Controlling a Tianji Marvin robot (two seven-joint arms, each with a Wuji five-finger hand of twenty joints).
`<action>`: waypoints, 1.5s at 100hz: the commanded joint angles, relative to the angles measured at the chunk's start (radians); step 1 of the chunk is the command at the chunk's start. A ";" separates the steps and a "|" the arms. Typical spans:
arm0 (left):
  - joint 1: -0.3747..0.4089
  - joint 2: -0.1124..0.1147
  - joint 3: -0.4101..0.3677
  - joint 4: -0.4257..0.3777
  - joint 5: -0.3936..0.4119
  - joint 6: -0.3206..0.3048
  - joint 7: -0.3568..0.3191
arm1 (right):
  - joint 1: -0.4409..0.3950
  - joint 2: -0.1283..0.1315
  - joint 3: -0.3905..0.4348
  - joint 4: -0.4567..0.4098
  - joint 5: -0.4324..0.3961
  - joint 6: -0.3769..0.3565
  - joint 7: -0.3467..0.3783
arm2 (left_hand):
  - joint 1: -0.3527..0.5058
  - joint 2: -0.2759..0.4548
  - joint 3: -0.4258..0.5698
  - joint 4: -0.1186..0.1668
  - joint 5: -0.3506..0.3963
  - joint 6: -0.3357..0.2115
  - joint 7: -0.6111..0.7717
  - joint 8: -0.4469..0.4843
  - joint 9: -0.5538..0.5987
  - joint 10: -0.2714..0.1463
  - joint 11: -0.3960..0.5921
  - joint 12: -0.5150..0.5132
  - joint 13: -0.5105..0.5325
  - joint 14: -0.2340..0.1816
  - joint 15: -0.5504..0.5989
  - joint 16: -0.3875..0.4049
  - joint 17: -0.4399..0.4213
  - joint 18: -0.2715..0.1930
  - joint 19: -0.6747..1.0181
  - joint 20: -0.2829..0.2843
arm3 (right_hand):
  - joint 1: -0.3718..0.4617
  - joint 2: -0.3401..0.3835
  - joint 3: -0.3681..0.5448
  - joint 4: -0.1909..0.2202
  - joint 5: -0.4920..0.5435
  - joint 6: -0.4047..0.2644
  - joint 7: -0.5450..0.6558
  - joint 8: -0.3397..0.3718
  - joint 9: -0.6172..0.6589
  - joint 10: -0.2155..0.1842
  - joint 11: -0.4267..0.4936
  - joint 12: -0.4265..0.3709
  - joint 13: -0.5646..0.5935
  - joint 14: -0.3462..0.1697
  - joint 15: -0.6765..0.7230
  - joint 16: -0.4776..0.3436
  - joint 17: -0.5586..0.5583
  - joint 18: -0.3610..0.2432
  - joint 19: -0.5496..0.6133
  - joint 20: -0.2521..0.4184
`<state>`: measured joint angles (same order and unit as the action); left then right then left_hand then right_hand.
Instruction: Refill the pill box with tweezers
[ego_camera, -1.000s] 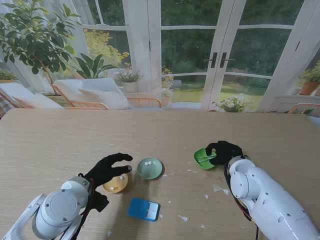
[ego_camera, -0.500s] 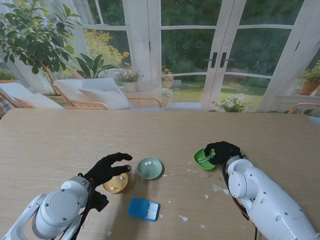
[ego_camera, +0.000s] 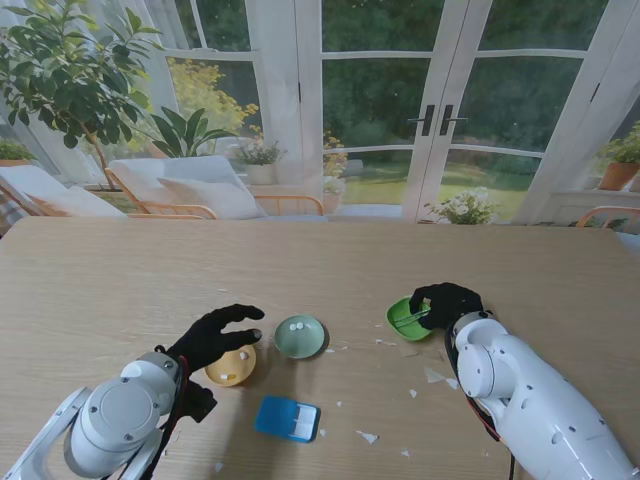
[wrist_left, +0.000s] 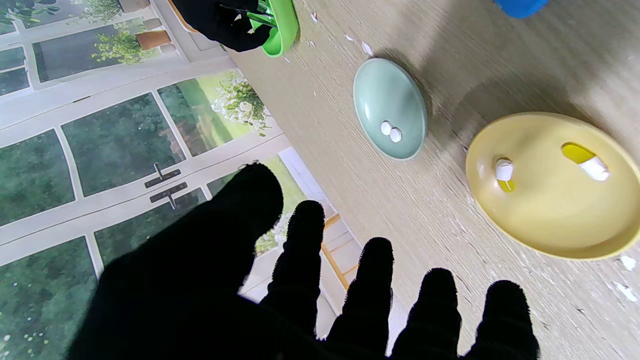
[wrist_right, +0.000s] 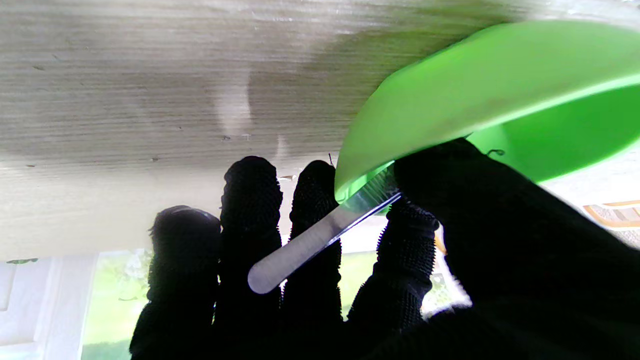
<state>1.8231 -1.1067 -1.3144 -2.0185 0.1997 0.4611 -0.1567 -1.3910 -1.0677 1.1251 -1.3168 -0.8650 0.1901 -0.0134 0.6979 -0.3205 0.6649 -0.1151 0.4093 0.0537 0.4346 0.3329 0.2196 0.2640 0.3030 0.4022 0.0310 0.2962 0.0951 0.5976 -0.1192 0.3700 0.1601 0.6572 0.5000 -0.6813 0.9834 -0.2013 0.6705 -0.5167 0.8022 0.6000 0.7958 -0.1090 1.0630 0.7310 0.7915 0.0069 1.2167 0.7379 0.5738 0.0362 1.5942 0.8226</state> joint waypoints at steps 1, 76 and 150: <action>0.002 -0.004 -0.001 -0.003 -0.002 0.003 -0.011 | -0.010 -0.008 0.002 -0.006 -0.002 -0.008 0.001 | 0.027 0.018 -0.011 0.028 -0.001 -0.052 0.016 0.018 0.001 -0.035 0.025 0.008 -0.030 -0.007 -0.009 0.008 0.000 -0.029 -0.009 0.010 | 0.000 0.020 0.027 -0.030 0.045 -0.044 0.037 -0.011 0.024 -0.052 0.065 0.036 0.017 -0.016 0.037 0.020 -0.010 -0.031 0.052 0.019; 0.005 -0.005 -0.005 -0.005 -0.004 -0.002 -0.008 | -0.060 -0.015 0.056 -0.044 -0.020 -0.045 -0.068 | 0.033 0.019 -0.014 0.028 -0.020 -0.069 0.047 0.025 0.002 -0.038 0.033 0.014 -0.028 -0.022 -0.009 0.015 0.001 -0.031 -0.011 0.015 | -0.025 0.015 0.039 -0.035 0.120 0.042 0.085 -0.145 0.104 -0.062 0.095 0.082 0.085 -0.019 0.117 0.055 0.037 -0.035 0.112 0.033; 0.006 -0.006 -0.006 -0.007 -0.007 -0.002 -0.005 | -0.054 -0.012 0.052 -0.018 -0.056 -0.098 -0.116 | 0.032 0.019 -0.015 0.028 -0.027 -0.063 0.048 0.023 0.003 -0.036 0.037 0.018 -0.028 -0.021 -0.009 0.018 0.001 -0.030 -0.014 0.014 | 0.017 -0.092 0.081 -0.065 0.141 0.106 0.128 -0.164 0.175 -0.108 0.180 0.153 0.150 -0.063 0.215 0.100 0.075 -0.042 0.148 0.031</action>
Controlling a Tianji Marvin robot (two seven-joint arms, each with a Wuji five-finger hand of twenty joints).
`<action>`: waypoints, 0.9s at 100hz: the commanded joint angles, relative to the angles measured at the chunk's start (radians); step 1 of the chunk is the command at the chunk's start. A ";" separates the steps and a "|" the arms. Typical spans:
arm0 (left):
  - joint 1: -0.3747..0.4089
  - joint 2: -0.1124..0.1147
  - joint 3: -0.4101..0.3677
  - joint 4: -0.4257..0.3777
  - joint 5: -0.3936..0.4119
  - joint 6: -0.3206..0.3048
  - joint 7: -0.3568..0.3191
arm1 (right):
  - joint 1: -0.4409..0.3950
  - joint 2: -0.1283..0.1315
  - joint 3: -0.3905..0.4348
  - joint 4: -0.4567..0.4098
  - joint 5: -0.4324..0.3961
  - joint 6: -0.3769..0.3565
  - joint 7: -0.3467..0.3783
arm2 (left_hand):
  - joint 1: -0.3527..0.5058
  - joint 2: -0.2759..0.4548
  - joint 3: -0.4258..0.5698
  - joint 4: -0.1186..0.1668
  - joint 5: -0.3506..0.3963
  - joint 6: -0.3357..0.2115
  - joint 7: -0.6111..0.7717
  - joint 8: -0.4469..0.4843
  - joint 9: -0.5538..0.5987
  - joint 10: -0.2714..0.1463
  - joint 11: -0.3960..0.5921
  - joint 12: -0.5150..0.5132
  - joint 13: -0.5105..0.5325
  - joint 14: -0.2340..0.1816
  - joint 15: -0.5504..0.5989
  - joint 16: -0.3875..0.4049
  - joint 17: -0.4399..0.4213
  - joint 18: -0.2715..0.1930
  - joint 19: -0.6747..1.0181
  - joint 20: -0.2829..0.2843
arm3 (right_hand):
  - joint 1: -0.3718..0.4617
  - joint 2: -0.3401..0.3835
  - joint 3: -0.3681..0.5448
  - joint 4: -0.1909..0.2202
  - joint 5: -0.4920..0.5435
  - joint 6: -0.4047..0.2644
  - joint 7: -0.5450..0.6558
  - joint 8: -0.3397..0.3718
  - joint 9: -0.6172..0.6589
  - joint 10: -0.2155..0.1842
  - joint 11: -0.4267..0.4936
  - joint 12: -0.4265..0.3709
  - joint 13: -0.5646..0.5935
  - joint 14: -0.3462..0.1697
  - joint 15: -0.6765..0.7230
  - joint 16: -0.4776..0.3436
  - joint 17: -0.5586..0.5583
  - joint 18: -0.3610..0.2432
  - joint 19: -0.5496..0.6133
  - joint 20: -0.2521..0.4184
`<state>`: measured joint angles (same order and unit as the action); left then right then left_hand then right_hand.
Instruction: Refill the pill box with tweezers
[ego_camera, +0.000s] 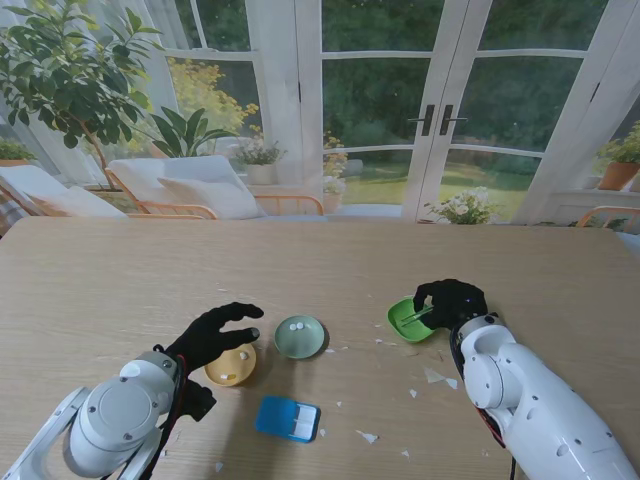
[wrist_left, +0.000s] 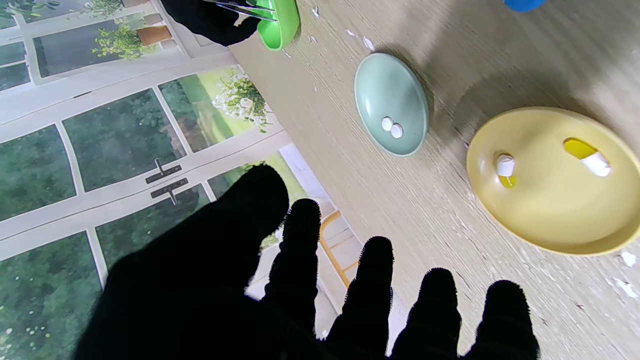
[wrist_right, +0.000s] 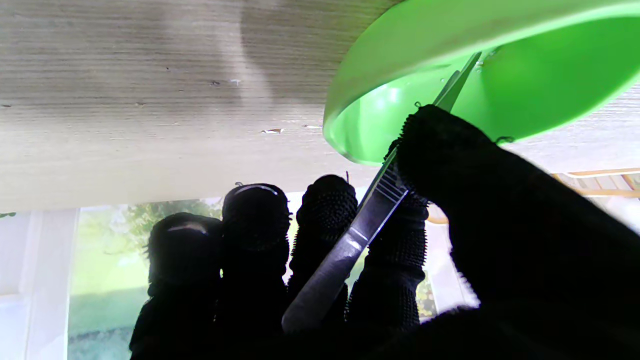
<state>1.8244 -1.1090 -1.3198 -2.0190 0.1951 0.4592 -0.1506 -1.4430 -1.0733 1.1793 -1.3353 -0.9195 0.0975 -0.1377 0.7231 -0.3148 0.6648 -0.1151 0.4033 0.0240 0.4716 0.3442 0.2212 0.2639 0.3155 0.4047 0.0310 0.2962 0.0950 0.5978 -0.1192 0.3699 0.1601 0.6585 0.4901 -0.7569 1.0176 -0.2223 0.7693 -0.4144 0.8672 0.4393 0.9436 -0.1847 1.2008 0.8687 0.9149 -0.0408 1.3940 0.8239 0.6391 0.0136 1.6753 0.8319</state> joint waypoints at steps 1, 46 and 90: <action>0.005 -0.004 -0.001 -0.007 -0.002 -0.001 -0.011 | -0.002 -0.006 -0.003 0.001 -0.001 -0.005 0.007 | 0.007 0.013 -0.014 0.028 -0.021 -0.033 0.011 0.012 0.002 -0.035 0.024 0.016 -0.028 -0.021 -0.009 0.017 0.001 -0.030 -0.014 0.012 | 0.027 -0.017 0.046 -0.045 0.044 0.005 0.064 -0.004 0.028 -0.032 0.042 0.016 0.027 -0.015 0.038 0.014 0.011 -0.020 0.067 0.021; 0.006 -0.004 -0.003 -0.009 -0.004 -0.002 -0.012 | -0.012 0.002 0.007 -0.021 -0.014 -0.014 0.051 | 0.006 0.014 -0.014 0.028 -0.022 -0.031 0.011 0.011 0.002 -0.037 0.024 0.016 -0.029 -0.022 -0.009 0.018 0.001 -0.031 -0.014 0.012 | 0.012 -0.026 0.036 -0.043 0.013 0.031 0.059 -0.035 0.026 -0.017 -0.069 -0.069 0.029 -0.001 -0.010 -0.005 0.021 -0.019 0.069 0.014; 0.005 -0.004 -0.002 -0.007 -0.005 -0.003 -0.011 | -0.006 0.008 -0.001 -0.018 -0.038 -0.025 0.063 | 0.006 0.013 -0.015 0.028 -0.020 -0.035 0.011 0.011 0.002 -0.037 0.024 0.017 -0.028 -0.022 -0.009 0.019 0.001 -0.032 -0.013 0.013 | 0.059 -0.074 0.050 -0.047 0.013 0.133 0.075 -0.061 0.048 0.022 -0.042 -0.102 0.080 -0.019 0.001 -0.010 0.076 -0.008 0.060 -0.008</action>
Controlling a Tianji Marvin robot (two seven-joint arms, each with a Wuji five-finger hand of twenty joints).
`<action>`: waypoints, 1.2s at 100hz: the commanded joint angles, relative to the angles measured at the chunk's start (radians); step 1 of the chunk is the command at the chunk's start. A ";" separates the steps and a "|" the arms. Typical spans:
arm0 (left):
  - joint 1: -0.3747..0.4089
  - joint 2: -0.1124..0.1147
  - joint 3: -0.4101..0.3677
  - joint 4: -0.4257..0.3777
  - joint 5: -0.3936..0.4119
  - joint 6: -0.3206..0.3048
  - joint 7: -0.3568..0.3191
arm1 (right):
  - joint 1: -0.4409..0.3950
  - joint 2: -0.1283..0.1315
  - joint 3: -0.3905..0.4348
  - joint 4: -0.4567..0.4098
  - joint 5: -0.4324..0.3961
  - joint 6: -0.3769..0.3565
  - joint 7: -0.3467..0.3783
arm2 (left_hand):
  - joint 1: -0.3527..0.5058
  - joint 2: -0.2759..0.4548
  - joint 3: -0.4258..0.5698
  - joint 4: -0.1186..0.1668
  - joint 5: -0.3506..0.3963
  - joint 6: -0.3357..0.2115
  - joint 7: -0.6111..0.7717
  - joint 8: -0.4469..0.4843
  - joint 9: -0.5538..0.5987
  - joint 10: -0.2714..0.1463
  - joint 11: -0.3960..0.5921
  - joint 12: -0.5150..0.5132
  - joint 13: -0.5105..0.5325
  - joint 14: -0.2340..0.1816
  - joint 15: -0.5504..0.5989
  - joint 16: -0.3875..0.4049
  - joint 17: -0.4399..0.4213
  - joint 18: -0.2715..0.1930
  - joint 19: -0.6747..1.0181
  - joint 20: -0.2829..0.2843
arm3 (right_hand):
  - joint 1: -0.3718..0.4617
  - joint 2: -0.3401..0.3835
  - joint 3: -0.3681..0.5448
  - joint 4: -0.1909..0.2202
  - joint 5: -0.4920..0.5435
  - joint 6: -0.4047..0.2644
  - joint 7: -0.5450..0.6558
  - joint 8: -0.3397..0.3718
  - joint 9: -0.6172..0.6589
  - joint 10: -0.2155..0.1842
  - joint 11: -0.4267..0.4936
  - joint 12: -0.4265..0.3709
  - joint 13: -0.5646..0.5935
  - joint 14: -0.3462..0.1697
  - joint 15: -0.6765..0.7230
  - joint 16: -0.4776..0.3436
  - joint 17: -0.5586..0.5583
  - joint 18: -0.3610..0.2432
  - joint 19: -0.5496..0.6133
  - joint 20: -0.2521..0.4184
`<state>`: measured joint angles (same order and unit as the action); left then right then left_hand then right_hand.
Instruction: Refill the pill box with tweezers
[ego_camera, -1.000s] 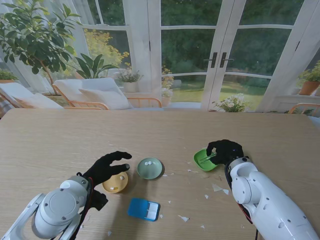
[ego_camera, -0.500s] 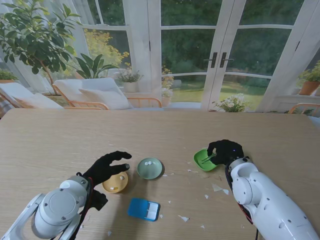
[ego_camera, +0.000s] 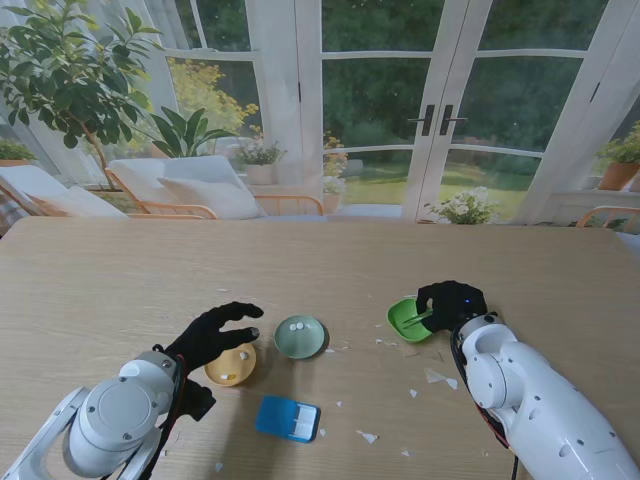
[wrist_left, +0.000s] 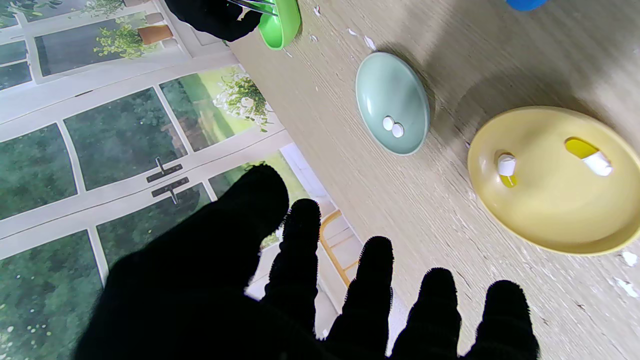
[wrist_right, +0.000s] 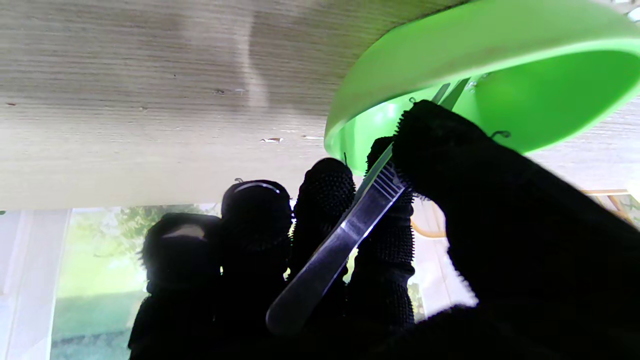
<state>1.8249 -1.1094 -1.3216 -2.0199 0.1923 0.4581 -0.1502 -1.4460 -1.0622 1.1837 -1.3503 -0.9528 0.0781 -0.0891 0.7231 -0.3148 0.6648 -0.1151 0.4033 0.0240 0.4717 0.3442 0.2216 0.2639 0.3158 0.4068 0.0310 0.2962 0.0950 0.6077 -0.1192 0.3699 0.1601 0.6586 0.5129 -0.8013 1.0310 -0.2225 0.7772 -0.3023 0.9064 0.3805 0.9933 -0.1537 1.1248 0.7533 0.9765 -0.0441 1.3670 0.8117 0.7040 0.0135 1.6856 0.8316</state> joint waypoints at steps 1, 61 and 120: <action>0.004 -0.004 -0.001 -0.006 -0.002 -0.002 -0.011 | -0.002 -0.004 -0.006 -0.003 -0.005 -0.006 0.014 | 0.006 0.013 -0.015 0.028 -0.020 -0.035 0.011 0.011 0.002 -0.037 0.024 0.015 -0.028 -0.022 -0.009 0.009 0.001 -0.032 -0.013 0.013 | 0.036 -0.030 0.036 -0.047 0.004 0.021 0.035 -0.002 -0.002 -0.009 0.034 0.014 0.019 -0.016 0.028 0.002 0.011 -0.008 0.050 -0.008; 0.005 -0.004 -0.002 -0.007 -0.001 -0.004 -0.011 | 0.002 -0.008 -0.011 0.009 0.000 -0.009 -0.014 | 0.009 0.013 -0.015 0.027 -0.023 -0.039 0.013 0.012 0.002 -0.035 0.023 0.015 -0.028 -0.023 -0.008 0.010 0.001 -0.031 -0.013 0.014 | -0.002 -0.025 0.019 -0.060 -0.004 -0.126 0.000 0.016 -0.002 -0.052 0.062 0.054 0.018 -0.026 0.054 0.015 0.005 -0.026 0.060 -0.003; 0.008 -0.004 -0.003 -0.010 -0.001 -0.005 -0.011 | -0.026 -0.012 0.018 -0.028 0.005 -0.013 -0.032 | 0.009 0.013 -0.016 0.027 -0.024 -0.039 0.014 0.012 0.002 -0.036 0.023 0.015 -0.028 -0.023 -0.009 0.012 0.001 -0.030 -0.013 0.015 | -0.033 0.033 0.013 -0.051 0.028 -0.143 0.007 -0.006 0.023 -0.041 0.055 0.051 0.036 -0.011 0.058 0.014 0.020 -0.018 0.075 -0.002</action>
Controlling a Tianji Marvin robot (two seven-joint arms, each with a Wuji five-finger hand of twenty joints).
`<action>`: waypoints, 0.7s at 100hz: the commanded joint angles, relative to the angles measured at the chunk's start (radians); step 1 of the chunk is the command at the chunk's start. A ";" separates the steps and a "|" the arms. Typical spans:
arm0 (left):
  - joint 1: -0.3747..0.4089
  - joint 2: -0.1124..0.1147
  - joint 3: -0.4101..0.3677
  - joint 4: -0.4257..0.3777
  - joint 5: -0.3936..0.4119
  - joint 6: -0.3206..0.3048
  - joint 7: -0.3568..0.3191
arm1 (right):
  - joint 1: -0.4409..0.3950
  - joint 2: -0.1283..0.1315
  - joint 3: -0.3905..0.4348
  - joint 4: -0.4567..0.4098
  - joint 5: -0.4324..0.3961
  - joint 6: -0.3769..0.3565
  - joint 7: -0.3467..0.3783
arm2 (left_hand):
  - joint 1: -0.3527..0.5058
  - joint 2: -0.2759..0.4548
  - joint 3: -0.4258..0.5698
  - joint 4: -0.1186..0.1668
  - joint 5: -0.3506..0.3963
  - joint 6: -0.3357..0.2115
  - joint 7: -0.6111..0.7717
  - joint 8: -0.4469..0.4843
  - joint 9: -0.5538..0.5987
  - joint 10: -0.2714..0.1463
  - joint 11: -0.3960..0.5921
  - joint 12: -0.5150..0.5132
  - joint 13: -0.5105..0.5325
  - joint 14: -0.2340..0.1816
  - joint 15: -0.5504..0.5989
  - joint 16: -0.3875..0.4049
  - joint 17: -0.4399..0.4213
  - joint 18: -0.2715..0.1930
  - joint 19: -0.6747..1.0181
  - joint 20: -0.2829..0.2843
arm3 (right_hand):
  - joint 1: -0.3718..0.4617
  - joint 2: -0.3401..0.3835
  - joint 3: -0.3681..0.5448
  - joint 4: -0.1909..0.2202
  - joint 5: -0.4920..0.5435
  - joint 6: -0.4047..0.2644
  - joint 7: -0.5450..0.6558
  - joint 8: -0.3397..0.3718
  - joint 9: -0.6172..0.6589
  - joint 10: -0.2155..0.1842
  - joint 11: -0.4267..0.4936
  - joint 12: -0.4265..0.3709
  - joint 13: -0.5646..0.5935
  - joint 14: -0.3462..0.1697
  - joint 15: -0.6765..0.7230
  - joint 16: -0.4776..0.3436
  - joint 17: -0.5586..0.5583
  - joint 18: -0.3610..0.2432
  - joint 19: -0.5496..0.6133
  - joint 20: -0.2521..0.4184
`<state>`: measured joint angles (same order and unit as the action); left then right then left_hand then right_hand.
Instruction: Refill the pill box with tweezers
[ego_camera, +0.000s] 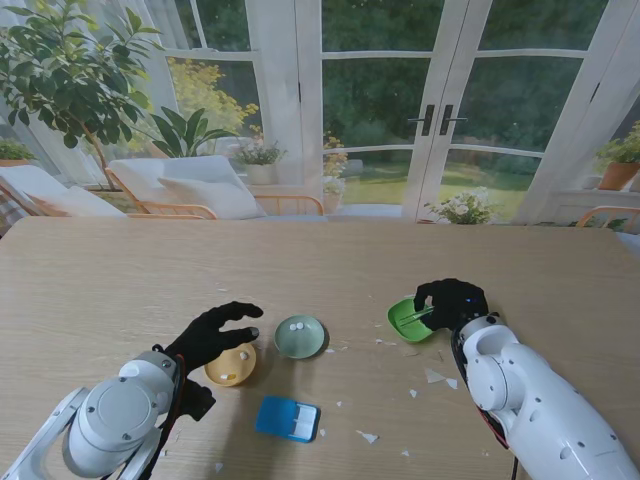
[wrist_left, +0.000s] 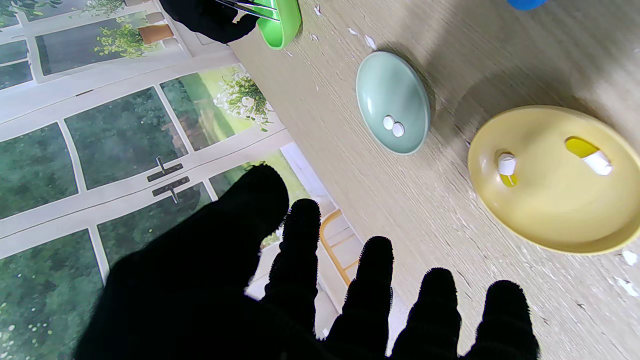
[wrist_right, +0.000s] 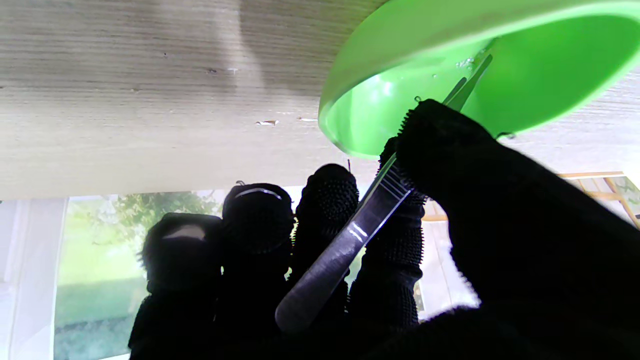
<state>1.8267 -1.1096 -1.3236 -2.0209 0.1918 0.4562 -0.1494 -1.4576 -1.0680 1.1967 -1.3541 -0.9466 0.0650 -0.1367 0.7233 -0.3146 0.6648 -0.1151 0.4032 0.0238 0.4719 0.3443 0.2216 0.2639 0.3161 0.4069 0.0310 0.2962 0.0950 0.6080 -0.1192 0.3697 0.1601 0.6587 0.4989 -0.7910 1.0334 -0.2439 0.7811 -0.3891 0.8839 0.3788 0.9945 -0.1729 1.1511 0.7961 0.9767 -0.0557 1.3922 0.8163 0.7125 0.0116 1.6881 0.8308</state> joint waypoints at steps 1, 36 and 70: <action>0.006 -0.004 -0.001 -0.009 0.000 -0.003 -0.011 | -0.016 -0.006 0.006 -0.027 -0.002 0.001 0.016 | 0.008 0.013 -0.016 0.027 -0.024 -0.038 0.014 0.012 0.002 -0.036 0.023 0.015 -0.028 -0.023 -0.009 0.011 0.001 -0.030 -0.013 0.015 | -0.019 0.023 0.010 -0.029 0.023 -0.057 0.029 -0.004 0.022 -0.021 0.028 0.008 0.035 0.001 0.033 0.009 0.011 -0.016 0.073 -0.001; 0.007 -0.003 -0.004 -0.009 0.001 -0.007 -0.014 | -0.087 -0.008 0.065 -0.170 -0.019 0.014 0.046 | 0.007 0.012 -0.014 0.028 -0.019 -0.034 0.012 0.011 0.003 -0.037 0.023 0.014 -0.028 -0.025 -0.009 0.010 0.001 -0.030 -0.014 0.013 | -0.030 0.049 0.001 -0.013 0.023 -0.060 0.030 -0.009 0.018 -0.015 0.025 0.011 0.028 0.008 0.035 0.010 0.003 -0.013 0.077 0.000; 0.008 -0.001 -0.010 -0.011 0.008 -0.006 -0.018 | -0.114 -0.009 0.037 -0.305 -0.035 0.024 0.085 | 0.009 0.009 -0.012 0.028 -0.018 -0.035 0.011 0.011 0.004 -0.037 0.023 0.014 -0.028 -0.024 -0.009 0.010 0.001 -0.029 -0.015 0.012 | -0.028 0.047 -0.016 -0.004 0.015 -0.058 0.024 -0.006 0.005 -0.016 0.023 0.017 0.012 0.008 0.035 0.013 -0.011 -0.016 0.077 0.001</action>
<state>1.8297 -1.1095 -1.3300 -2.0220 0.1948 0.4518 -0.1514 -1.5739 -1.0655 1.2564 -1.6374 -0.9784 0.0882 -0.0681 0.7233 -0.3146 0.6648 -0.1151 0.4013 0.0236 0.4720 0.3443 0.2217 0.2639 0.3161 0.4070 0.0310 0.2961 0.0950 0.6081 -0.1192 0.3697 0.1601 0.6587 0.4772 -0.7784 1.0208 -0.2440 0.7811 -0.3893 0.8834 0.3678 0.9945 -0.1730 1.1512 0.7996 0.9767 -0.0558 1.4003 0.8163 0.7120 0.0116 1.6992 0.8308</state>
